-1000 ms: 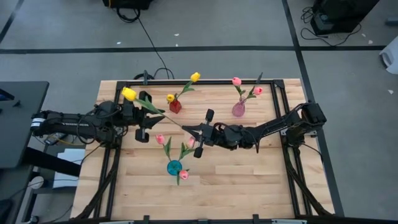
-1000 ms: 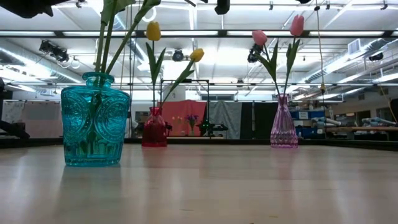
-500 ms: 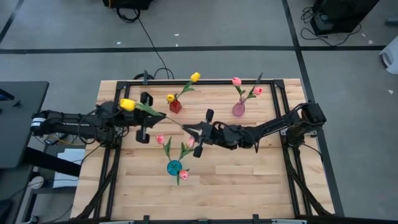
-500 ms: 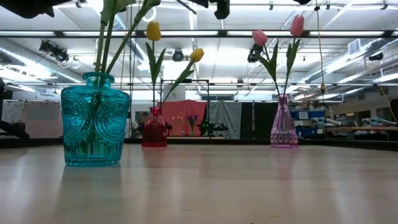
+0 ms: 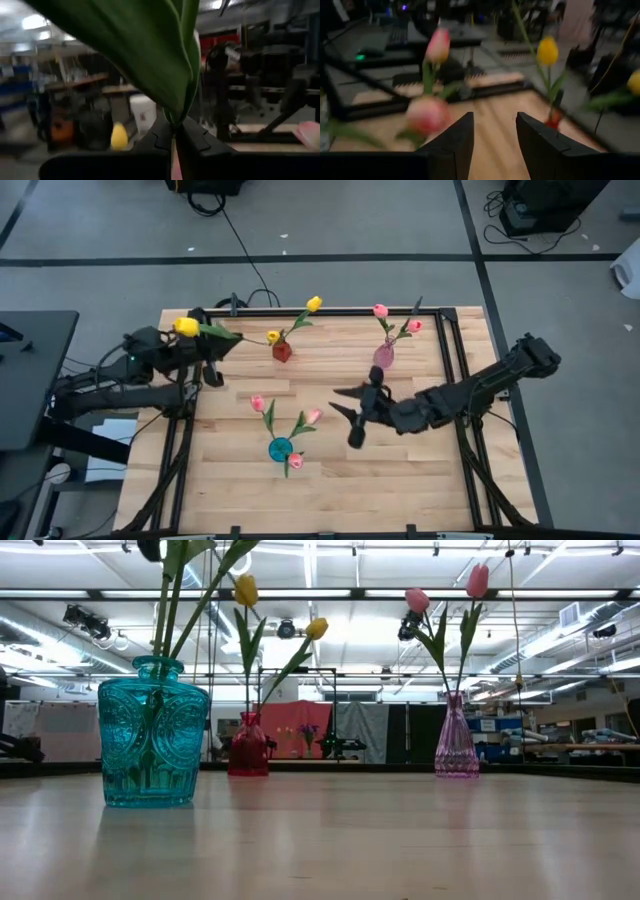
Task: Sort flowers into vase by color
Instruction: Put the yellow tulip into the red flower vase
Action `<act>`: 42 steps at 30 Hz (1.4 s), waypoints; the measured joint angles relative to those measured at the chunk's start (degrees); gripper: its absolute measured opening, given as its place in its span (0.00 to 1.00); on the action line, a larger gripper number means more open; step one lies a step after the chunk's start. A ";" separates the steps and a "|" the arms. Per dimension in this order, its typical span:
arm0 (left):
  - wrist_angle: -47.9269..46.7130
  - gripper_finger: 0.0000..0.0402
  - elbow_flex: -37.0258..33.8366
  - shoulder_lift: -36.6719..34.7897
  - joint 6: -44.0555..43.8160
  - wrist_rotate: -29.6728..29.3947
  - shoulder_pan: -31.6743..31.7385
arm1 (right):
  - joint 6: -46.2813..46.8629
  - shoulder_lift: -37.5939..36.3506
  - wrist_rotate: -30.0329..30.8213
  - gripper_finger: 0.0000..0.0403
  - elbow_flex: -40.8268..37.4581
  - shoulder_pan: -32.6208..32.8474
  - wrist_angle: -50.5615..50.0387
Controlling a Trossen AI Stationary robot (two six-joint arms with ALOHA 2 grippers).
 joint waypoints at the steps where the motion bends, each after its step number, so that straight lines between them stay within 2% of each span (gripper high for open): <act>1: -2.27 0.03 0.51 -0.02 -1.16 0.42 0.66 | 2.43 -0.35 -0.03 0.39 -0.58 0.78 -1.74; 5: -9.34 0.03 0.80 1.11 -5.33 6.96 1.95 | 9.40 -0.85 2.58 0.39 -5.28 3.62 -3.14; 7: -11.64 0.03 0.80 2.86 -5.37 7.58 1.83 | 12.19 -0.91 5.47 0.39 -7.86 4.83 -2.74; 10: -14.23 0.03 0.80 5.98 -3.88 6.14 1.83 | 16.04 -0.94 9.11 0.39 -11.78 6.15 -2.69; 13: -15.39 0.03 0.78 8.20 -2.04 5.24 1.83 | 19.81 -1.11 9.52 0.39 -15.81 6.61 -1.93; 15: -15.85 0.03 0.78 8.62 -0.89 2.18 1.84 | 21.72 -1.53 9.45 0.39 -18.82 6.72 -1.45; 17: -15.96 0.03 0.78 8.65 -0.08 -0.61 2.23 | 23.06 -2.82 8.38 0.39 -22.32 6.26 -0.22; 20: -17.64 0.03 2.01 8.68 0.92 -3.02 3.66 | 23.81 -6.14 3.28 0.39 -28.03 3.62 3.22; 25: -16.17 0.03 3.16 11.10 1.86 -2.62 8.33 | 15.17 -13.67 -3.23 0.37 -36.44 -2.41 13.29; 31: -13.00 0.02 3.75 15.95 1.76 -1.54 14.11 | 2.40 -20.83 -10.29 0.35 -42.04 -9.59 24.63; 36: -7.53 0.02 3.75 18.06 0.63 1.81 17.91 | 0.15 -22.86 -14.85 0.33 -44.77 -13.73 26.00; 42: -5.16 0.02 3.78 20.45 -4.12 9.52 23.71 | -3.70 -23.40 -15.68 0.33 -46.71 -18.26 25.82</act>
